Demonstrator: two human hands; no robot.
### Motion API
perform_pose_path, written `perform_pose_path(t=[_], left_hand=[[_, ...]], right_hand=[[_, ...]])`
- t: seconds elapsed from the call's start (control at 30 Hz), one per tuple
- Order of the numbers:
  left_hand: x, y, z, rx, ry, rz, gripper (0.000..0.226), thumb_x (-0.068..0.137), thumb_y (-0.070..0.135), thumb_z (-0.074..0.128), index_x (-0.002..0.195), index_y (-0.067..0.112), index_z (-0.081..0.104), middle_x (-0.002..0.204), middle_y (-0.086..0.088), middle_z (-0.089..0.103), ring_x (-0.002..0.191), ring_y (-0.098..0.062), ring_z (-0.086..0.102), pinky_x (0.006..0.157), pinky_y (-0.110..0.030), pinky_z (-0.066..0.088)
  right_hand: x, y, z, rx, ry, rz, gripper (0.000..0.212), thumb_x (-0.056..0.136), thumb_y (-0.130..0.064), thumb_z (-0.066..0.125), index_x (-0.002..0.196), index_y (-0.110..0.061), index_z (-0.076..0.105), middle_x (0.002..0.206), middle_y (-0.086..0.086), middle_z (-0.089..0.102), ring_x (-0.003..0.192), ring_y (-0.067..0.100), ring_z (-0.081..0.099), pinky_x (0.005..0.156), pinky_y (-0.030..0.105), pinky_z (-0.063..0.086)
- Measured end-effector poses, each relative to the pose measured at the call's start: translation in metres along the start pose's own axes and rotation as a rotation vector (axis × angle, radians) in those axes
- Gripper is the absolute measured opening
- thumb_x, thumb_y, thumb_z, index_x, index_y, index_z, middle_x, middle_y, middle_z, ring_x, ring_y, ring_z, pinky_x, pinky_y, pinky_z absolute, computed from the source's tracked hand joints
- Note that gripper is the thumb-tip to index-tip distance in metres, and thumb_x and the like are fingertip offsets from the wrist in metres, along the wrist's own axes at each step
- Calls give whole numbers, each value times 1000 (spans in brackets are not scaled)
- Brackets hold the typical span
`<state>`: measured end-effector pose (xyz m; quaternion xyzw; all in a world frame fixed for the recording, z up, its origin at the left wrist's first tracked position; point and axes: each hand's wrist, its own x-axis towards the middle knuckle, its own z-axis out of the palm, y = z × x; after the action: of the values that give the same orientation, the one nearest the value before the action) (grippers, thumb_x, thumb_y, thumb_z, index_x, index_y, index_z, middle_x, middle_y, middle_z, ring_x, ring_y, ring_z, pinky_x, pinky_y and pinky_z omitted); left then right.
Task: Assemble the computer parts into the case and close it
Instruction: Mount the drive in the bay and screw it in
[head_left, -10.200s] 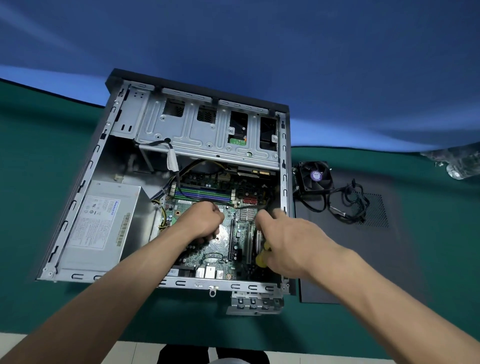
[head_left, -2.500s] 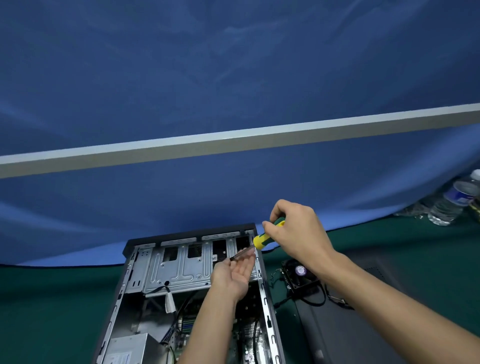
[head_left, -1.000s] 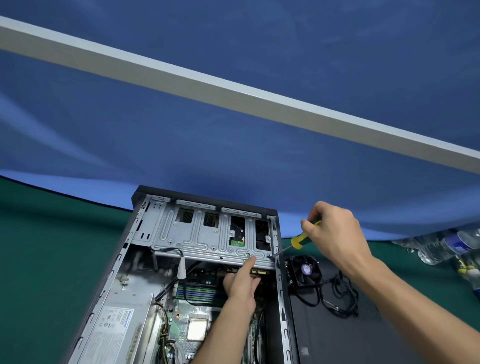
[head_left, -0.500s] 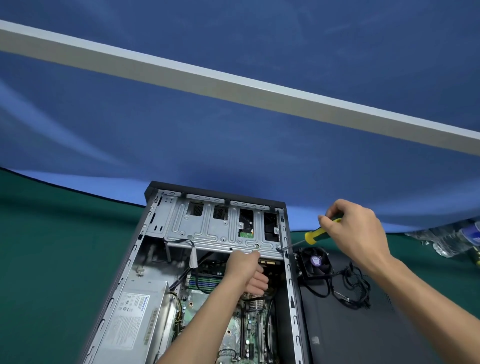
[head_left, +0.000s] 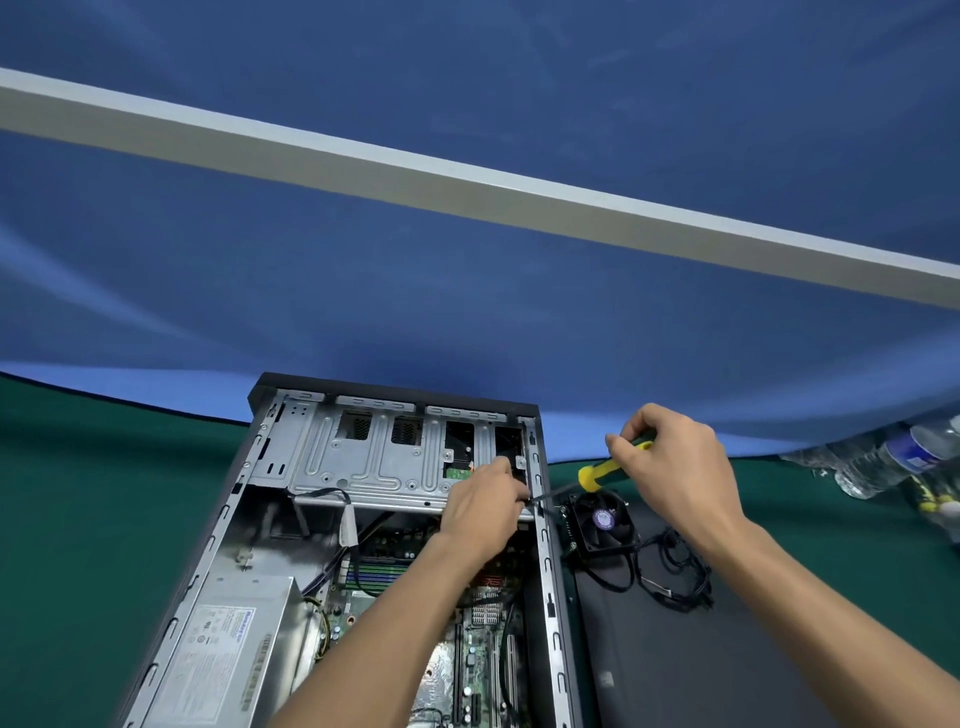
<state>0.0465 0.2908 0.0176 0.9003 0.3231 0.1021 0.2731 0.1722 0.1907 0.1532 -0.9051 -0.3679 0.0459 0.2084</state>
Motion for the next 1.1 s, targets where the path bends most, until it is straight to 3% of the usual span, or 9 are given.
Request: perform_pose_path(t=[0.33, 0.43, 0.6, 0.7, 0.87, 1.1], left_hand=[[10, -5, -4, 14, -16, 79, 19, 92, 24, 59, 105, 20, 72, 93, 6, 55, 87, -18, 59, 80, -32, 49], [12, -10, -2, -58, -5, 47, 16, 91, 23, 61, 99, 19, 73, 92, 9, 57, 87, -14, 60, 78, -28, 46], [6, -12, 0, -367, 64, -151, 7, 86, 23, 67, 91, 20, 73, 87, 13, 63, 82, -8, 60, 76, -26, 51], [1, -9, -4, -675, 86, -319, 5, 86, 15, 68, 83, 19, 69, 78, 0, 70, 71, -16, 66, 69, -32, 57], [3, -11, -25, -1111, 58, -495, 3, 84, -6, 63, 86, -7, 64, 71, -14, 68, 47, -13, 60, 45, -21, 51], [6, -24, -38, -1430, 17, -548, 5, 82, -7, 65, 81, -3, 64, 68, -13, 69, 54, -17, 65, 54, -24, 57]], right_hand=[[2, 7, 0, 45, -6, 13, 21, 83, -30, 65, 68, -23, 53, 56, -3, 57, 46, 13, 44, 45, 25, 30], [2, 10, -1, 73, 0, 29, 19, 83, -28, 65, 69, -22, 55, 60, -5, 59, 44, 13, 43, 45, 25, 31], [5, 16, -3, 204, 56, 64, 20, 82, -28, 66, 67, -22, 56, 65, -9, 58, 40, 9, 36, 45, 26, 28], [4, 20, -2, 282, 73, 77, 21, 81, -29, 67, 65, -21, 57, 55, -7, 53, 37, 10, 33, 44, 25, 29], [4, 21, 0, 382, 89, 75, 22, 80, -30, 69, 64, -22, 57, 54, -8, 55, 39, 14, 35, 46, 26, 35], [3, 21, -2, 468, 106, 42, 23, 81, -28, 70, 64, -21, 57, 52, -14, 56, 43, 18, 38, 46, 25, 34]])
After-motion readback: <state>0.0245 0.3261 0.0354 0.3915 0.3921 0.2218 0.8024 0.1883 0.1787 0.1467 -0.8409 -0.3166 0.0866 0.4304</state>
